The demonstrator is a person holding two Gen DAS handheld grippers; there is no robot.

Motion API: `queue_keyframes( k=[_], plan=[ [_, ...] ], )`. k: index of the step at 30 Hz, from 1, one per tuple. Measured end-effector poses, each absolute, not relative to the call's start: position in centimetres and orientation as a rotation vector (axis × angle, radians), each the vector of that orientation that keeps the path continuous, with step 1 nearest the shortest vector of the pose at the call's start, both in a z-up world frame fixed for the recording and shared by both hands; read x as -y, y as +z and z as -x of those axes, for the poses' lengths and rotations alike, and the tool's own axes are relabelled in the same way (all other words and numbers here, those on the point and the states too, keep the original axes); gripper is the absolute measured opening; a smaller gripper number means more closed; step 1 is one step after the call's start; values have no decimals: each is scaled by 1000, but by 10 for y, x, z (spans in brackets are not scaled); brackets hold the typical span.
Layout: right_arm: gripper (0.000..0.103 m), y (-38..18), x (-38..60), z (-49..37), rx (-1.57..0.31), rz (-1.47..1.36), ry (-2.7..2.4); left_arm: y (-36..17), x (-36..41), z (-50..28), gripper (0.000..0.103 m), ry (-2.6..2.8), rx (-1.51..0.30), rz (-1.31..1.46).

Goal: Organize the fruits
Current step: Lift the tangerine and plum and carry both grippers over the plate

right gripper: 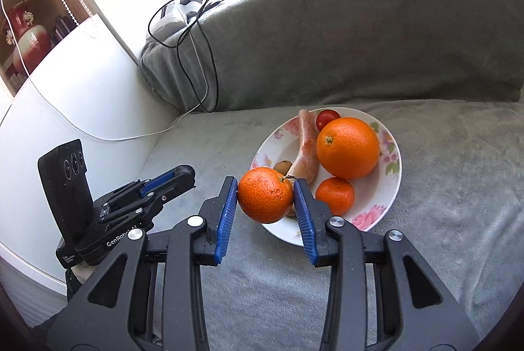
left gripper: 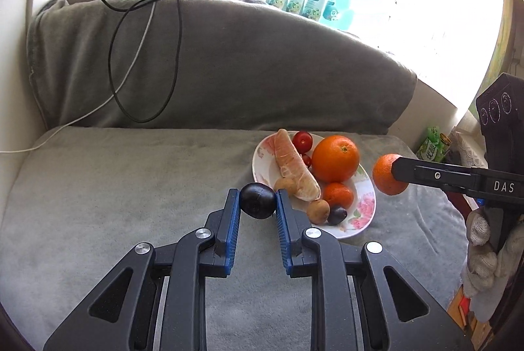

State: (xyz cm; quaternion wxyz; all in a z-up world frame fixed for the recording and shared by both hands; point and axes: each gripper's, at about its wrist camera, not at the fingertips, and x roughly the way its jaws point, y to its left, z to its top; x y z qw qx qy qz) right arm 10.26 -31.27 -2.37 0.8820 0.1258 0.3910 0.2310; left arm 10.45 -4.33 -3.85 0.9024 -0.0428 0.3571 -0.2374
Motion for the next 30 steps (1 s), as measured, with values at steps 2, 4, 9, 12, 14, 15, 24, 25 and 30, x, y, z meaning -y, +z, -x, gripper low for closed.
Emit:
queue_keyframes(
  k=[2,4,9,12,14,15,24,25,30],
  plan=[
    [37,-26,317,-99,-806,-247,462,-37,48,-106,20,-496,-735,82],
    [37,-29,320,-98,-807,-240,450,-36,52,-108,20,-502,-736,74],
    [37,-35,329,-96,-801,-221,421,-39,67,-118,20,-507,-750,57],
    [37,-40,334,-100,-805,-227,406,-42,76,-124,20,-512,-760,41],
    [37,-45,338,-103,-813,-229,396,-44,82,-128,20,-515,-765,34],
    [37,-47,340,-105,-817,-231,391,-45,84,-131,20,-514,-768,32],
    [37,-64,352,-113,-841,-245,375,-52,99,-145,20,-516,-790,16],
    [37,-65,352,-113,-843,-245,378,-52,101,-146,20,-516,-791,15],
    [37,-67,345,-118,-844,-222,385,-51,109,-151,20,-516,-794,7]
  ],
)
